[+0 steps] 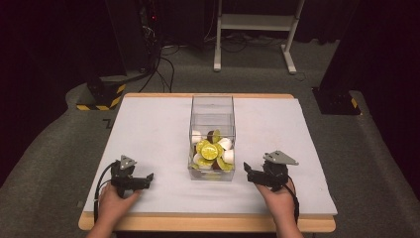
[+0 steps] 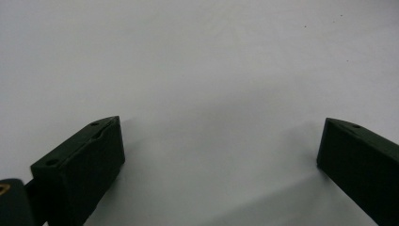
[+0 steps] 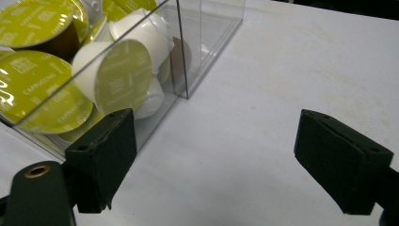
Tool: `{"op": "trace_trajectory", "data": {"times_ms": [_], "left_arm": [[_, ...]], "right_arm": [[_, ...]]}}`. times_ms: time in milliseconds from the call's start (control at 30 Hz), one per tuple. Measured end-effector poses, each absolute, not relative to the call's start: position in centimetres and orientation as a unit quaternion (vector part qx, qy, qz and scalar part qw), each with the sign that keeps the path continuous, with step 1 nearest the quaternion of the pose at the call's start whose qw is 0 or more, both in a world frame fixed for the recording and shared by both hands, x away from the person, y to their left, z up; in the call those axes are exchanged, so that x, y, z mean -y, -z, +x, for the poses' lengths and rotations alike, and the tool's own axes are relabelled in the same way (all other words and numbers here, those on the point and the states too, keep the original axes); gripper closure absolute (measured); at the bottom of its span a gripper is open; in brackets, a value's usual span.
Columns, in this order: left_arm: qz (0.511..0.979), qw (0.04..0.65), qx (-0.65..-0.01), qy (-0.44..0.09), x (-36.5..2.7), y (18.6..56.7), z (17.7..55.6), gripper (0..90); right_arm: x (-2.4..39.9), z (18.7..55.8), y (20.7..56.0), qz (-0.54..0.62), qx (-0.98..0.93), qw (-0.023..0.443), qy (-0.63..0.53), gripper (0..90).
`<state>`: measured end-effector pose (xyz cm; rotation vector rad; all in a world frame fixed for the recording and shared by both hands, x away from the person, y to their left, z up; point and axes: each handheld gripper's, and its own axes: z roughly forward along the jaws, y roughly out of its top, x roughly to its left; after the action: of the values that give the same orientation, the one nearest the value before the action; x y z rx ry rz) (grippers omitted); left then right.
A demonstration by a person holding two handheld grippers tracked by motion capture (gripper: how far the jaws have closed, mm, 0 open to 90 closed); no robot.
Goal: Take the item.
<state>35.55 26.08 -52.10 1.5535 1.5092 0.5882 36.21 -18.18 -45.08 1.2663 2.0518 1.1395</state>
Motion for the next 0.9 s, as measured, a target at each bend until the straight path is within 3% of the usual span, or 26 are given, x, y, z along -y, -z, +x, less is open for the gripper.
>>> {"op": "trace_trajectory", "data": {"times_ms": [900], "left_arm": [[0.624,0.434,-0.606,-0.236,-26.1,52.1,35.5,1.4]], "right_arm": [[17.3,36.9,43.4,0.446,-0.744,0.25,-0.429,14.1]]}}
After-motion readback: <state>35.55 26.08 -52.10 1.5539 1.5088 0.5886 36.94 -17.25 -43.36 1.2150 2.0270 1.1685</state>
